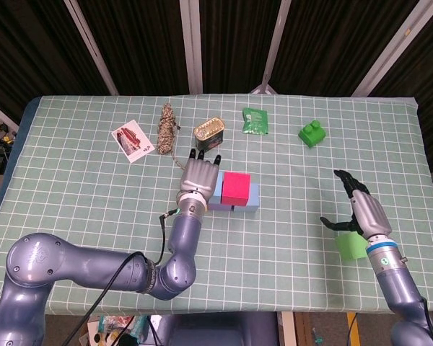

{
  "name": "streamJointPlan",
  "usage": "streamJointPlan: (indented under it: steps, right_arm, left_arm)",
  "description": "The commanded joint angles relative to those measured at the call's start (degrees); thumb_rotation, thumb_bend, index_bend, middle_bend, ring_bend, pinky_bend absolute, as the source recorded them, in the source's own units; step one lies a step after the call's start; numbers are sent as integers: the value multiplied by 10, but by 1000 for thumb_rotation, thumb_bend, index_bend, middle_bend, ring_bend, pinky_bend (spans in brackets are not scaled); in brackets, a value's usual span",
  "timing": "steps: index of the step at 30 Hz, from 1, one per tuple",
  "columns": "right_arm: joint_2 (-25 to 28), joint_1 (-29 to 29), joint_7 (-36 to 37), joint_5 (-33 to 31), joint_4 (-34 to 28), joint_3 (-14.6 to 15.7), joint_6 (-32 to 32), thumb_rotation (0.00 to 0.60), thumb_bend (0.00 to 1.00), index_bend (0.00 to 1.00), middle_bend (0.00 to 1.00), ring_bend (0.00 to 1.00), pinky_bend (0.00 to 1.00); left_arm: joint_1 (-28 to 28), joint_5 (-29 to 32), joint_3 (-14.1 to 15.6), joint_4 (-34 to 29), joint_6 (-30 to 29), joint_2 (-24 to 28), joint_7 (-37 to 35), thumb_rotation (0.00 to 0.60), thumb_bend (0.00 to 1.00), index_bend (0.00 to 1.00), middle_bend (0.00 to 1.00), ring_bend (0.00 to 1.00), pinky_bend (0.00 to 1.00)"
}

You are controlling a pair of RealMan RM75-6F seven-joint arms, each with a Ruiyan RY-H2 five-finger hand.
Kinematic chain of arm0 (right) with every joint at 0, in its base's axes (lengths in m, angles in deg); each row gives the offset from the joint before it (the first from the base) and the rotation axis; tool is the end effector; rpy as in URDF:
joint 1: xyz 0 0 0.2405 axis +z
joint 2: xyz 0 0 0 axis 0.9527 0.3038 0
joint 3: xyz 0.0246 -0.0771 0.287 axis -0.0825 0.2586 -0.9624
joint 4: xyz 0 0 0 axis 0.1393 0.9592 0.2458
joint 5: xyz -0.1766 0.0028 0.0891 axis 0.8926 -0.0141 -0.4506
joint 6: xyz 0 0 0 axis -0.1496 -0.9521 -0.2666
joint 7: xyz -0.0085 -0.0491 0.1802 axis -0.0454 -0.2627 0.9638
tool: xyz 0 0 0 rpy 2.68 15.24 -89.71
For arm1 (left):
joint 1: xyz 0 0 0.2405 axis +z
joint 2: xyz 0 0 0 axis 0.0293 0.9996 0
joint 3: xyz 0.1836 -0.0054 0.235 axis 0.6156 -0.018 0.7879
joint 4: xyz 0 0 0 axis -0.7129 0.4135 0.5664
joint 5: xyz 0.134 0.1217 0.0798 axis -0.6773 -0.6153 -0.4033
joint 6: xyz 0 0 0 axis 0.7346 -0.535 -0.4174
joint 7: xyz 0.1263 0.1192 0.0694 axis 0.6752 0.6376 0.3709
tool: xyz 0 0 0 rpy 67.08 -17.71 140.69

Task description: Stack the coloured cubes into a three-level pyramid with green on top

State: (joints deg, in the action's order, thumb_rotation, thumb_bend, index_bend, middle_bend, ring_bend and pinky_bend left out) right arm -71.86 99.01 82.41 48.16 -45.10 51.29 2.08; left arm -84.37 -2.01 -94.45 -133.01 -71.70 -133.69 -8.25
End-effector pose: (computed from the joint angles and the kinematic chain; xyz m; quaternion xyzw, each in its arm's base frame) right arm -0.2521 -0.3420 0.1679 0.5195 -0.5987 0.4060 0.4547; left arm 0.0579 0.4582 -0.0383 -0.7603 -0.3482 -0.1870 0.5155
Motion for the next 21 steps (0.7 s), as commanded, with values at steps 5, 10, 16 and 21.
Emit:
streamJointPlan:
  steps: [5, 10, 16, 21]
  right_arm:
    - [0, 0, 0, 0, 0, 0, 1, 600, 241, 0, 0, 0, 0]
    - [0, 0, 1, 1, 0, 0, 1, 600, 241, 0, 0, 0, 0]
    - [0, 0, 1, 2, -1, 0, 0, 600, 241, 0, 0, 0, 0]
    - [0, 0, 2, 2, 0, 0, 0, 600, 242, 0, 0, 0, 0]
  left_arm:
    - [0, 3, -3, 2, -2, -3, 5, 600, 419, 72, 346, 29, 46]
    - [1, 2, -5, 1, -6, -3, 7, 600, 333, 71, 330, 30, 46]
    - [4, 1, -7, -1, -8, -3, 8, 600, 284, 62, 255, 29, 45]
    - [6, -1, -8, -3, -10, -3, 9, 600, 271, 56, 166, 27, 45]
